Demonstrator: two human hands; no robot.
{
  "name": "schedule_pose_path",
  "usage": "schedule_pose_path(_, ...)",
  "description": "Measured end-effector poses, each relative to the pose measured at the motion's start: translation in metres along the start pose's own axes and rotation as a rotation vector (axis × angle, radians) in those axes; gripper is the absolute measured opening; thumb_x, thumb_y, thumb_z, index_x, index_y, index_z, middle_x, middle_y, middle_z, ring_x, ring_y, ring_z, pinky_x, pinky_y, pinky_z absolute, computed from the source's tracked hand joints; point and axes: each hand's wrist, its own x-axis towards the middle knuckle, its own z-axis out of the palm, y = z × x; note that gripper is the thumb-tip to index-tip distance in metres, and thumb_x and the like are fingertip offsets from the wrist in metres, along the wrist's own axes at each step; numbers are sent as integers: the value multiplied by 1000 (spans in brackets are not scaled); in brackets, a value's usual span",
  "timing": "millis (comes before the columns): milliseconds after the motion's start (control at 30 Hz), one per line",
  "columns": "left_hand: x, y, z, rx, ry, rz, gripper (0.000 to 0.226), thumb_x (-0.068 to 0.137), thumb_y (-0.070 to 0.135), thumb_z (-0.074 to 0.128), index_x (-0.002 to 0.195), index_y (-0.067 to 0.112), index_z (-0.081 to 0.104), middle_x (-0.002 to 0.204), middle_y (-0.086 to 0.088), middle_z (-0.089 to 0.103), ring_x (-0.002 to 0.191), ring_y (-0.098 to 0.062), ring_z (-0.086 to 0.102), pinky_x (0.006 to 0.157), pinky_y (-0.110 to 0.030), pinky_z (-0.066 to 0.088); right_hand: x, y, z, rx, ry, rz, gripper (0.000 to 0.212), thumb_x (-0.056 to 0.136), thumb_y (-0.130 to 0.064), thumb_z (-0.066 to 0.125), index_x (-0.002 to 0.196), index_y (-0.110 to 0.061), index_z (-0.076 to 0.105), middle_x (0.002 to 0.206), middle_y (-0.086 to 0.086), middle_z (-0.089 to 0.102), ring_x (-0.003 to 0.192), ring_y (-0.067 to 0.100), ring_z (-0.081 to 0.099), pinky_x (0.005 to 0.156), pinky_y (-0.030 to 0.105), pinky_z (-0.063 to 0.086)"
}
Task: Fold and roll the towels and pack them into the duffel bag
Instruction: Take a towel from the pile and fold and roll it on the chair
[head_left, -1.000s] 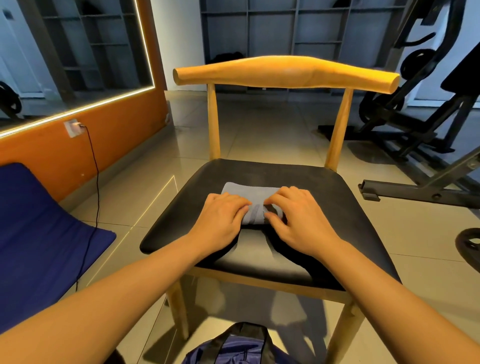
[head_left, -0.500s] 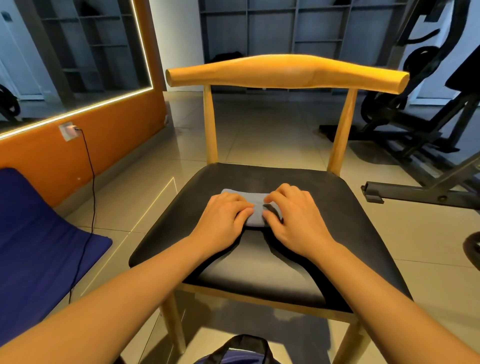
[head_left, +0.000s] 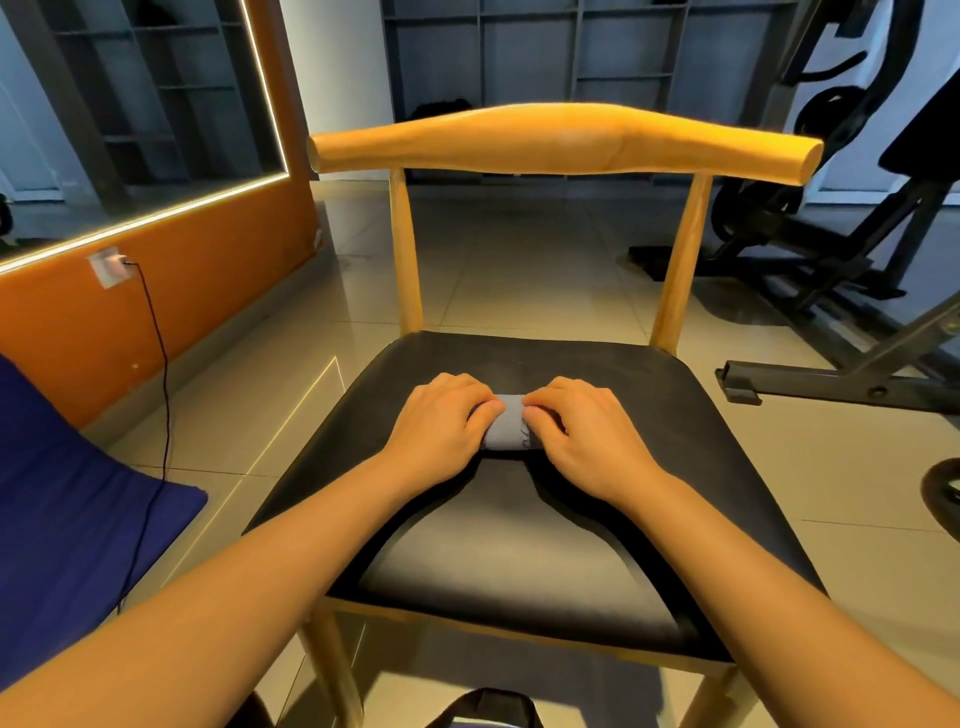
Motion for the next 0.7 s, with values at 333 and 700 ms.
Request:
schedule_pose_path(333,33,0,5,220,-147,-125,34,108,28,28,94,17,58,91,-2,60,89,-29,58,82,-43,46,21,13,10,83,-92,214,29,105,-40,46,110,-29,72,109,-2,58,104,18,52,92,41,44)
schedule_pose_path(700,69,-10,5,339,-377,-210,42,102,39,25,83,16,55,80,-6,57,76,-23,53,67,-37,36,32,15,18,-1,-129,296,34,108,-39,31,101,-24,61,98,0,61,95,23,54,84,41,40)
